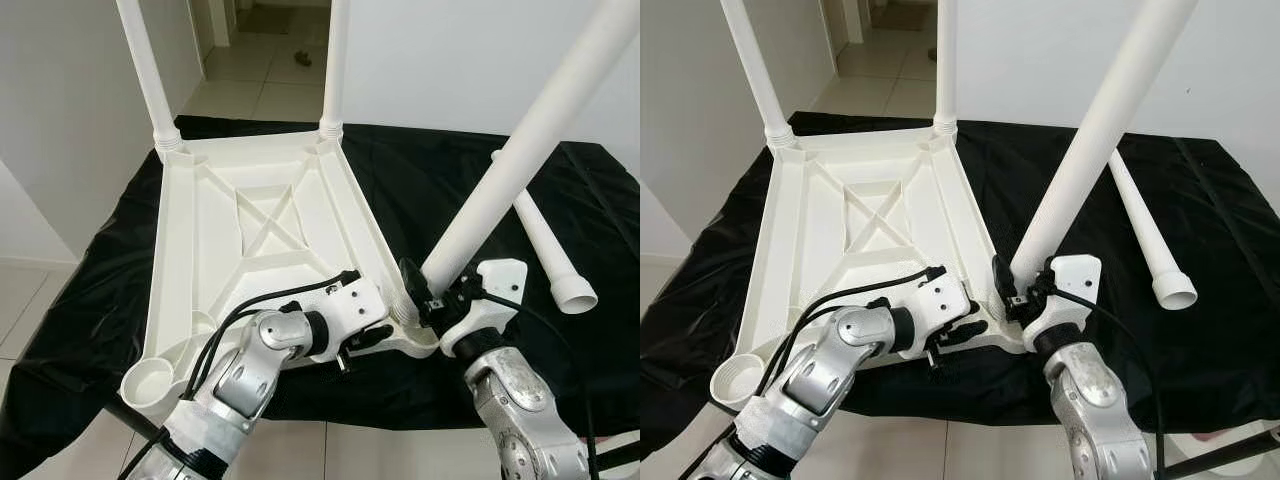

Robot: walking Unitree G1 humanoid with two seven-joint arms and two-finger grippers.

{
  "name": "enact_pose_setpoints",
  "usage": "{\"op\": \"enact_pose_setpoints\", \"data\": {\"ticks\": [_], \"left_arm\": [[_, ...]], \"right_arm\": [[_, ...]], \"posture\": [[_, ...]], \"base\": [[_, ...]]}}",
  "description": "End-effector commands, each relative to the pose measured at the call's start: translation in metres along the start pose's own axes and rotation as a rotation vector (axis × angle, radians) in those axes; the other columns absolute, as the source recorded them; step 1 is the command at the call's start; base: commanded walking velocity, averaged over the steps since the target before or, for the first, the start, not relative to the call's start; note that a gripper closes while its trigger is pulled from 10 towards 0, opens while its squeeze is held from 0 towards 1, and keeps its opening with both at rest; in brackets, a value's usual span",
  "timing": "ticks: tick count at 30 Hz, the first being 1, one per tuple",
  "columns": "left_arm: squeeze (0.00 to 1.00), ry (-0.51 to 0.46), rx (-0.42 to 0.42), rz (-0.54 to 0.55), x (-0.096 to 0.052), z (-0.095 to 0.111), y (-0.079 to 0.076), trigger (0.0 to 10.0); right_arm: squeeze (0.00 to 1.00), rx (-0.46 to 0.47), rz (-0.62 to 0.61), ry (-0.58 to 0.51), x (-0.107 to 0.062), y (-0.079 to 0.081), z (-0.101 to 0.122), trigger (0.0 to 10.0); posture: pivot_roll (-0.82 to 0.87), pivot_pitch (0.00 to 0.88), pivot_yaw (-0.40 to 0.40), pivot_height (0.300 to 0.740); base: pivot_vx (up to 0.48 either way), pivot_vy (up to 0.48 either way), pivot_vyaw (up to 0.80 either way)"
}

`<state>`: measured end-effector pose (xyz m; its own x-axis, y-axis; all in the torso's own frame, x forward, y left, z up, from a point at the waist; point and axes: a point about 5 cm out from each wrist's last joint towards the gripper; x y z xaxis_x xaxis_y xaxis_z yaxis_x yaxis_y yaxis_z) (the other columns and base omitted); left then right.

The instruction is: Building children table

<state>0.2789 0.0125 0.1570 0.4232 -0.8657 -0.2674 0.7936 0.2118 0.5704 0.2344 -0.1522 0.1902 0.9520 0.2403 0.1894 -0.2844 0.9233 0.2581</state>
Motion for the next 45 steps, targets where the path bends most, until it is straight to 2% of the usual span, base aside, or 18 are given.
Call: {"op": "enact_pose_setpoints", "data": {"ticks": [1,8,10,13,26,27,34,41,42,45], "left_arm": [[0.0,0.042,0.007,0.152,0.001,-0.002,0.009,10.0],[0.0,0.039,0.01,0.151,0.003,-0.001,0.009,10.0],[0.0,0.034,0.014,0.159,0.004,0.0,0.011,10.0],[0.0,0.033,0.013,0.163,0.004,0.001,0.012,10.0],[0.0,0.039,0.023,0.169,0.001,-0.001,0.016,10.0],[0.0,0.017,0.025,0.15,-0.003,0.002,0.014,10.0],[0.0,-0.017,-0.025,0.114,-0.014,0.004,0.002,10.0],[0.0,-0.016,-0.057,0.121,-0.025,0.001,-0.001,10.0],[0.0,-0.024,-0.069,0.124,-0.032,0.003,-0.002,10.0],[0.0,-0.035,-0.078,0.127,-0.037,0.006,-0.002,10.0]], "right_arm": [[0.0,-0.023,0.002,-0.038,-0.004,0.002,0.007,10.0],[0.0,-0.023,-0.022,-0.014,-0.009,0.0,0.005,10.0],[0.0,-0.04,-0.072,0.068,-0.02,-0.011,-0.017,10.0],[0.0,-0.057,-0.092,0.113,-0.025,-0.018,-0.029,10.0],[0.0,-0.051,-0.094,0.098,-0.016,-0.017,-0.029,10.0],[0.0,-0.051,-0.091,0.079,-0.01,-0.017,-0.028,10.0],[0.0,-0.065,-0.073,0.067,-0.001,-0.015,-0.029,10.0],[0.0,-0.077,-0.054,0.091,-0.003,-0.016,-0.031,10.0],[0.0,-0.092,-0.046,0.104,-0.004,-0.018,-0.033,10.0],[0.0,-0.122,-0.03,0.11,-0.005,-0.02,-0.033,10.0]], "posture": [[-0.05,0.074,-0.013,0.74],[-0.05,0.072,-0.015,0.74],[-0.06,0.073,-0.016,0.74],[-0.06,0.075,-0.014,0.74],[-0.05,0.081,-0.014,0.74],[-0.05,0.084,-0.012,0.74],[-0.04,0.09,-0.004,0.74],[-0.04,0.095,-0.011,0.74],[-0.03,0.097,-0.014,0.74],[-0.03,0.098,-0.017,0.74]], "base": [[0.0,0.0,0.0],[0.0,0.0,0.0],[0.0,0.0,0.0],[0.0,0.0,0.0],[0.0,0.0,0.0],[0.0,0.0,0.0],[0.0,0.0,0.0],[0.0,0.0,0.0],[0.0,0.0,0.0],[0.0,0.0,0.0]]}}
Point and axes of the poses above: a point about 5 cm out from each wrist's last joint towards the gripper, its own x axis pointing out of the wrist towards the gripper, its own z axis along the axis of the wrist's last joint, y = z × x, and after that the axes turned 15 degrees about x, right-handed
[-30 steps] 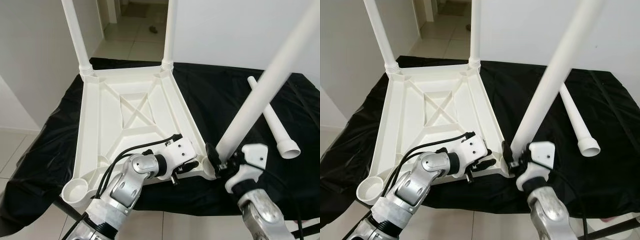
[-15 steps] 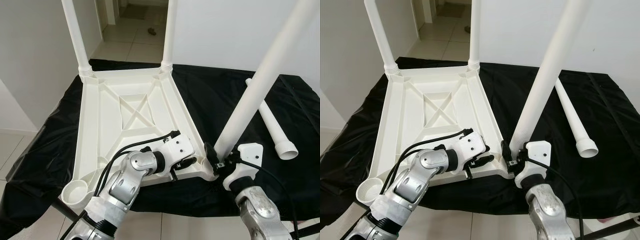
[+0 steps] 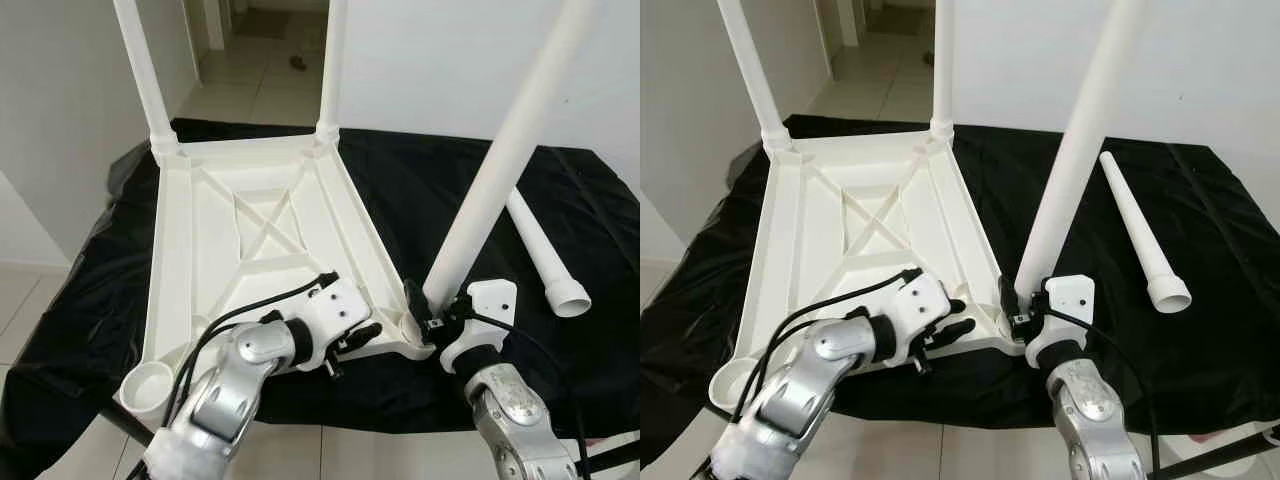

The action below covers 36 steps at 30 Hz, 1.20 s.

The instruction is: Building children table

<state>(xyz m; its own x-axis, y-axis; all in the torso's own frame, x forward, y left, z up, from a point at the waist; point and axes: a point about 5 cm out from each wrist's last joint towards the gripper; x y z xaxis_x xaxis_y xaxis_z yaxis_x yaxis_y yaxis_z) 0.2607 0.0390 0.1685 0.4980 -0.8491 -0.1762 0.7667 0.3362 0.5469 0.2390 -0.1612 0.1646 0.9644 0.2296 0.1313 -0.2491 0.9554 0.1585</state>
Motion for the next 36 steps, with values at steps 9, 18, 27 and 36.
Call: {"op": "enact_pose_setpoints", "data": {"ticks": [9,18,27,36], "left_arm": [[0.0,-0.015,-0.046,0.048,-0.009,0.007,0.005,10.0],[0.0,-0.002,-0.044,0.073,-0.012,0.01,0.009,10.0],[0.0,0.001,-0.038,0.086,-0.014,0.011,0.012,10.0],[0.0,0.007,-0.03,0.089,-0.015,0.012,0.014,10.0]], "right_arm": [[0.0,-0.121,0.081,0.027,-0.008,-0.001,-0.009,10.0],[0.0,-0.13,0.112,0.011,-0.016,0.002,-0.01,10.0],[0.0,-0.047,0.103,0.018,-0.022,-0.001,-0.018,10.0],[0.0,0.056,0.037,0.026,-0.029,-0.008,-0.029,10.0]], "posture": [[-0.03,0.104,-0.021,0.74],[-0.03,0.109,-0.013,0.74],[-0.02,0.108,-0.004,0.74],[-0.02,0.107,0.003,0.74]], "base": [[0.0,0.0,0.0],[0.0,0.0,0.0],[0.0,0.0,0.0],[0.0,0.0,0.0]]}}
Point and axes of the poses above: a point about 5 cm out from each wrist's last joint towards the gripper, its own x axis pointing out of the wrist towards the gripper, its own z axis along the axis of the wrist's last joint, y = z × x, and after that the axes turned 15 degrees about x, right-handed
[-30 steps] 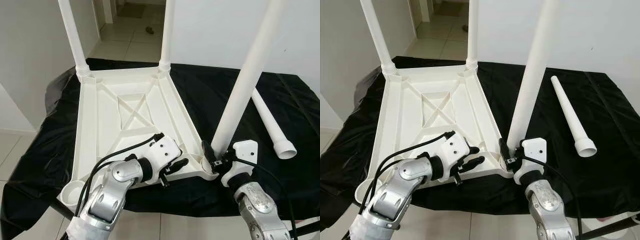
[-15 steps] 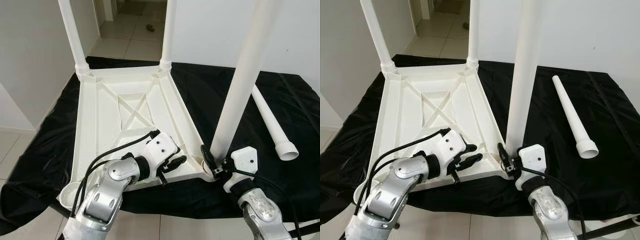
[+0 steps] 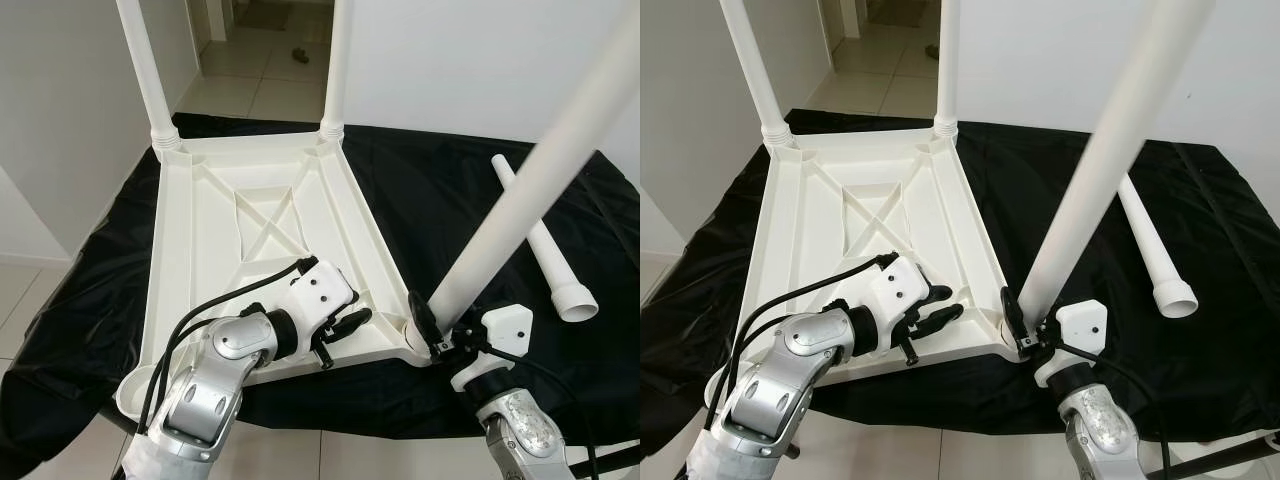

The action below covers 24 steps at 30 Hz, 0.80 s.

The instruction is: Building children table

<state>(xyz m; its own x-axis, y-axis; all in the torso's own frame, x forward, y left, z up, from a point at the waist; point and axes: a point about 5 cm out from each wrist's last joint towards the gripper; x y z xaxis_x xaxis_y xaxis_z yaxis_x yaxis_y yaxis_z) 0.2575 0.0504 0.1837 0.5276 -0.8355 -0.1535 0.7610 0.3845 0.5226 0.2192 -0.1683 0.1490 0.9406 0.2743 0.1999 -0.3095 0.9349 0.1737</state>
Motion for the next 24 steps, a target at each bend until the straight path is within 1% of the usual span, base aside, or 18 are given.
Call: {"op": "enact_pose_setpoints", "data": {"ticks": [1,6,9,10,15,24], "left_arm": [[0.0,0.008,0.008,0.05,-0.001,0.003,0.004,10.0],[0.0,0.01,0.013,0.047,-0.001,0.003,0.004,10.0],[0.0,0.011,0.018,0.049,-0.001,0.003,0.006,10.0],[0.0,0.012,0.021,0.051,-0.001,0.003,0.006,10.0],[0.0,0.011,0.025,0.054,-0.002,0.003,0.007,10.0],[0.0,0.009,0.032,0.051,-0.001,0.004,0.007,10.0]], "right_arm": [[0.0,0.044,-0.036,0.086,-0.008,-0.005,-0.017,10.0],[0.0,0.054,-0.053,0.085,-0.009,-0.007,-0.021,10.0],[0.0,0.084,-0.074,0.089,-0.01,-0.01,-0.025,10.0],[0.0,0.111,-0.101,0.094,-0.012,-0.013,-0.028,10.0],[0.0,0.101,-0.113,0.111,-0.015,-0.016,-0.033,10.0],[0.0,0.122,-0.13,0.12,-0.019,-0.018,-0.04,10.0]], "posture": [[-0.02,0.107,0.004,0.74],[-0.02,0.095,0.008,0.74],[-0.02,0.089,0.008,0.74],[-0.01,0.086,0.007,0.74],[-0.01,0.083,0.008,0.74],[-0.01,0.075,0.013,0.74]], "base": [[0.0,0.0,0.0],[0.0,0.0,0.0],[0.0,0.0,0.0],[0.0,0.0,0.0],[0.0,0.0,0.0],[0.0,0.0,0.0]]}}
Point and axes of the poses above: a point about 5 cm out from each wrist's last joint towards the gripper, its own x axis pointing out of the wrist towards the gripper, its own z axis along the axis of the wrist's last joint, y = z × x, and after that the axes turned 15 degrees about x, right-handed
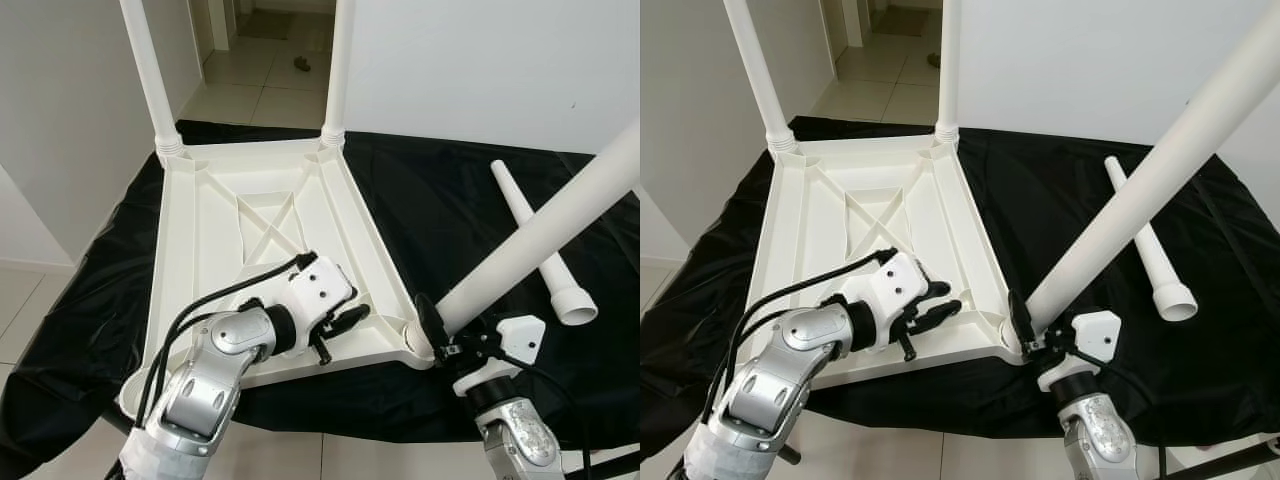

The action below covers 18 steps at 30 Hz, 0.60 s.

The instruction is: Building children table

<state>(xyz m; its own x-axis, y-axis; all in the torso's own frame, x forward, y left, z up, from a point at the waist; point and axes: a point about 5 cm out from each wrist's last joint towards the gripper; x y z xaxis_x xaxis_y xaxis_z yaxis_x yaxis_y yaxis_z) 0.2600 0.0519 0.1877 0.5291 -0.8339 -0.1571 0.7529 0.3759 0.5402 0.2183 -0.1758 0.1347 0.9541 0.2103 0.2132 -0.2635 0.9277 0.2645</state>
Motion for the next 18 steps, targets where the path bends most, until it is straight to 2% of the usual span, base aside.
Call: {"op": "enact_pose_setpoints", "data": {"ticks": [1,4,7,12,18], "left_arm": [[0.0,0.006,0.011,0.051,0.0,0.002,0.003,10.0],[0.0,0.005,0.015,0.049,0.0,0.002,0.003,10.0],[0.0,0.004,0.016,0.049,0.0,0.002,0.004,10.0],[0.0,0.005,0.018,0.052,0.0,0.002,0.004,10.0],[0.0,0.004,0.018,0.057,0.0,0.003,0.005,10.0]], "right_arm": [[0.0,0.017,-0.063,0.146,-0.013,-0.011,-0.027,10.0],[0.0,-0.006,-0.047,0.153,-0.012,-0.01,-0.027,10.0],[0.0,-0.148,0.044,0.221,-0.007,-0.007,-0.028,10.0],[0.0,-0.194,0.104,0.244,-0.003,-0.005,-0.028,10.0],[0.0,-0.214,0.12,0.245,-0.002,-0.005,-0.029,10.0]], "posture": [[-0.02,0.073,0.014,0.74],[-0.02,0.071,0.015,0.74],[-0.02,0.073,0.015,0.74],[-0.02,0.073,0.011,0.74],[-0.01,0.072,0.005,0.74]], "base": [[0.0,0.0,0.0],[0.0,0.0,0.0],[0.0,0.0,0.0],[0.0,0.0,0.0],[0.0,0.0,0.0]]}}
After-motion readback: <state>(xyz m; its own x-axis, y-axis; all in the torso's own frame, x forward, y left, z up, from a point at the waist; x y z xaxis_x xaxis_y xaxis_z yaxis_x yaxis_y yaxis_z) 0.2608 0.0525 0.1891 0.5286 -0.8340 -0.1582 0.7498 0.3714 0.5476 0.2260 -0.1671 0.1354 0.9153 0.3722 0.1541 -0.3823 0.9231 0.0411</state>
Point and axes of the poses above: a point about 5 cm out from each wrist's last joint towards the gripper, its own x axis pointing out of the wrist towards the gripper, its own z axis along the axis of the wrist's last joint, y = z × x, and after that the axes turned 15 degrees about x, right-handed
